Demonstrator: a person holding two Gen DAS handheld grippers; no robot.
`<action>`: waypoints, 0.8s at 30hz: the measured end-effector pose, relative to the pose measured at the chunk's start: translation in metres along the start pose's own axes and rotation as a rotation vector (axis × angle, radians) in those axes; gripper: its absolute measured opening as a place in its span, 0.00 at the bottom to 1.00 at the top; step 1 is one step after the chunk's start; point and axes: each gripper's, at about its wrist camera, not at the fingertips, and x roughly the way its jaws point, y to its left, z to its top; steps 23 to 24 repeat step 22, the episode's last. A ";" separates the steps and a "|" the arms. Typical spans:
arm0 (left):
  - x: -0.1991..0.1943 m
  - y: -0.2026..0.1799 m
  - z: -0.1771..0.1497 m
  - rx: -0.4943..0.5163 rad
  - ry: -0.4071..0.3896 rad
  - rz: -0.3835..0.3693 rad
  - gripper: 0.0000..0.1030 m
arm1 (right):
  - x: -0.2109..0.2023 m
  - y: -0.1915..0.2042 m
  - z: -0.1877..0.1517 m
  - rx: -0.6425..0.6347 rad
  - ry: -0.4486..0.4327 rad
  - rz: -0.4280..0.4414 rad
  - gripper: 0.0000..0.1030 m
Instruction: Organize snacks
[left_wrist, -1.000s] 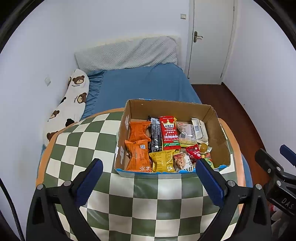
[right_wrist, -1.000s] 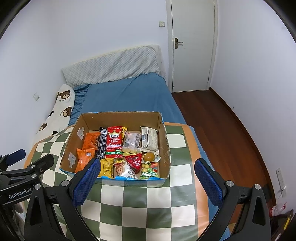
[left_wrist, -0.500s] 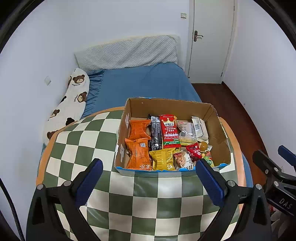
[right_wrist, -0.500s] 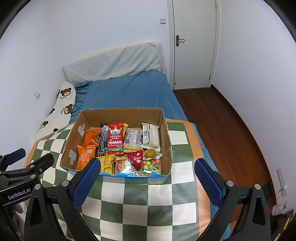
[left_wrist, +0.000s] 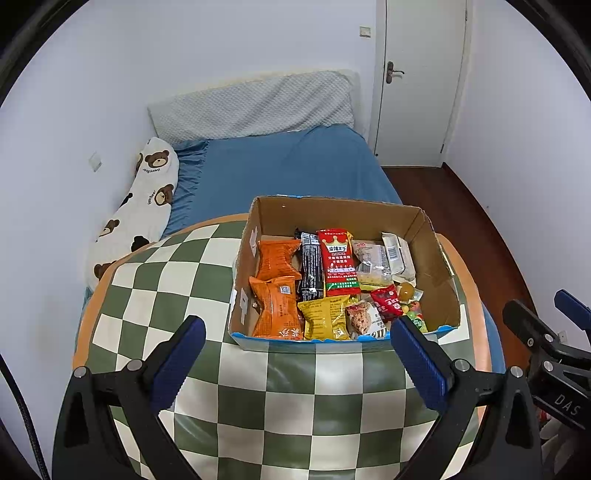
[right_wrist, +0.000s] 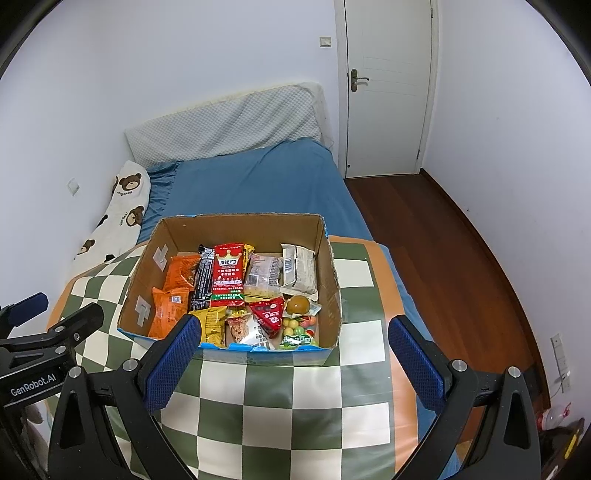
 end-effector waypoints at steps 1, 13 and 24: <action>0.000 0.000 0.000 0.000 0.000 -0.001 1.00 | 0.000 -0.001 0.000 0.002 -0.001 0.001 1.00; 0.000 0.000 0.000 0.001 0.005 -0.003 1.00 | -0.002 -0.002 -0.002 0.003 0.000 -0.002 1.00; 0.000 0.002 -0.005 0.007 -0.003 0.003 1.00 | -0.002 0.000 -0.002 0.000 0.005 0.001 1.00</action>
